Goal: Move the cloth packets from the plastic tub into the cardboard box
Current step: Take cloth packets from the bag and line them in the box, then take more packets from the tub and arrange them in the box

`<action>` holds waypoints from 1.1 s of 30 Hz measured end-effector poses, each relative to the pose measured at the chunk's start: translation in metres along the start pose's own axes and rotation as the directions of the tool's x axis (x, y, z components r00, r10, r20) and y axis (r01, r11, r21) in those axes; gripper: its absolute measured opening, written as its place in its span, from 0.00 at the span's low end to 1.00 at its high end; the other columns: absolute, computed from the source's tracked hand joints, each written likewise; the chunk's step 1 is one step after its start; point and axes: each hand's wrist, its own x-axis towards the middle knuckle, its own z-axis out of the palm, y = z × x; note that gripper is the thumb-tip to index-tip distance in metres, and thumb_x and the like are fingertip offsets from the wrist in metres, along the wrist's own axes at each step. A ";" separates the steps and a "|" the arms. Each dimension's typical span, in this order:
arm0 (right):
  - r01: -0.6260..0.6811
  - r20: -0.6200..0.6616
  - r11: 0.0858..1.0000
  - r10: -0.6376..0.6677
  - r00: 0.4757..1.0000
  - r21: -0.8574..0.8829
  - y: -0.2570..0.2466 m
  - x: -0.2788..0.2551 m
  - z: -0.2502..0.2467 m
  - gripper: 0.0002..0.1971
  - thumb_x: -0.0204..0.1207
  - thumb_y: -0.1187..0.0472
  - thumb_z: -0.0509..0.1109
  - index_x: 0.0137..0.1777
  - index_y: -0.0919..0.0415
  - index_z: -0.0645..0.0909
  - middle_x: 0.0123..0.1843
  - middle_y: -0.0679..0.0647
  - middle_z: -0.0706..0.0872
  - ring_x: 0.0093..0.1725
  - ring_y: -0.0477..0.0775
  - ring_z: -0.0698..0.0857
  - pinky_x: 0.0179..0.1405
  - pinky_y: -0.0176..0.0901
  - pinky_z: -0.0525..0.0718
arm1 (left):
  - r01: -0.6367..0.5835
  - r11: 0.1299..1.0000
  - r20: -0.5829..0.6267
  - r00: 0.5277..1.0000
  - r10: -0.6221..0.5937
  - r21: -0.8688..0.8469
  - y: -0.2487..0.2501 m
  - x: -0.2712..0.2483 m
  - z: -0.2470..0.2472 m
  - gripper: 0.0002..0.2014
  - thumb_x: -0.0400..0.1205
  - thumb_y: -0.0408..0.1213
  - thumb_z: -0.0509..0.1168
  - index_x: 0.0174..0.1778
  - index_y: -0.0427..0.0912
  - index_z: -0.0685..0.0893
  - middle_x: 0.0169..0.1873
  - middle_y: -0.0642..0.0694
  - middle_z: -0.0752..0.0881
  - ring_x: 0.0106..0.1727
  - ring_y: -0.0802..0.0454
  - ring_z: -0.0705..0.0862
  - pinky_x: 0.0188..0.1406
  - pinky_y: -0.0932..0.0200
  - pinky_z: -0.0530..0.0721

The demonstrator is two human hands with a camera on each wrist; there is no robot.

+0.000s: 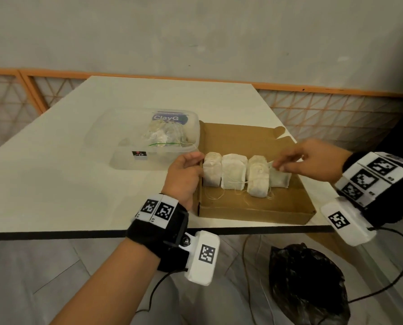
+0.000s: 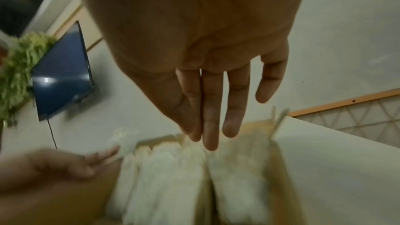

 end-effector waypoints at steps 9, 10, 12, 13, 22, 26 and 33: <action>0.269 -0.140 0.914 -0.237 0.961 0.304 -0.104 0.014 -0.021 0.06 0.72 0.61 0.74 0.48 0.53 0.88 0.45 0.51 0.90 0.44 0.44 0.85 0.49 0.30 0.80 | 0.037 0.955 0.151 0.985 -0.084 0.294 0.030 -0.008 -0.024 0.06 0.81 0.29 0.64 0.45 0.46 0.81 0.50 0.46 0.84 0.53 0.50 0.81 0.55 0.55 0.77; 0.282 -0.148 0.904 -0.247 0.958 0.320 -0.115 0.022 -0.019 0.06 0.72 0.62 0.74 0.48 0.54 0.88 0.45 0.53 0.90 0.42 0.46 0.85 0.48 0.35 0.83 | 0.022 0.944 0.181 0.980 -0.085 0.329 0.039 -0.011 -0.028 0.05 0.81 0.30 0.64 0.44 0.46 0.81 0.48 0.46 0.85 0.51 0.51 0.83 0.53 0.56 0.79; 0.281 -0.177 0.902 -0.233 0.956 0.327 -0.134 0.045 -0.013 0.07 0.72 0.64 0.73 0.49 0.56 0.87 0.45 0.54 0.89 0.41 0.47 0.85 0.46 0.40 0.86 | -0.042 0.940 0.186 0.982 -0.023 0.338 0.059 -0.015 -0.040 0.06 0.82 0.30 0.64 0.41 0.45 0.81 0.42 0.47 0.88 0.43 0.54 0.87 0.44 0.61 0.83; 0.264 -0.182 0.905 -0.213 0.960 0.334 -0.142 0.057 -0.009 0.07 0.72 0.64 0.73 0.50 0.58 0.87 0.46 0.54 0.88 0.41 0.47 0.85 0.46 0.42 0.87 | -0.080 0.946 0.150 0.988 0.034 0.313 0.068 -0.014 -0.046 0.07 0.81 0.30 0.64 0.39 0.45 0.81 0.40 0.47 0.89 0.40 0.55 0.87 0.40 0.64 0.82; 0.182 -0.141 0.979 -0.168 0.976 0.093 -0.206 0.126 0.021 0.20 0.76 0.46 0.67 0.66 0.52 0.79 0.65 0.52 0.82 0.63 0.55 0.80 0.53 0.37 0.72 | -0.124 0.812 -0.246 0.917 0.313 0.570 0.112 0.054 -0.087 0.16 0.78 0.35 0.67 0.62 0.42 0.79 0.63 0.41 0.80 0.64 0.44 0.79 0.64 0.52 0.76; 0.234 -0.061 0.966 -0.229 0.972 0.110 -0.200 0.124 0.027 0.09 0.73 0.57 0.71 0.51 0.50 0.89 0.52 0.48 0.89 0.53 0.49 0.83 0.47 0.33 0.73 | 0.057 0.637 -0.171 0.978 0.118 0.769 0.121 0.069 -0.088 0.21 0.82 0.41 0.64 0.70 0.35 0.77 0.69 0.36 0.79 0.69 0.38 0.78 0.62 0.52 0.76; 0.291 -0.028 0.908 -0.296 0.955 0.301 -0.181 0.112 0.039 0.05 0.70 0.60 0.75 0.45 0.55 0.87 0.39 0.45 0.85 0.41 0.41 0.81 0.48 0.35 0.79 | 0.126 0.480 -0.100 0.992 -0.078 0.868 0.116 0.076 -0.090 0.20 0.78 0.48 0.70 0.61 0.39 0.83 0.64 0.42 0.83 0.65 0.43 0.82 0.70 0.51 0.76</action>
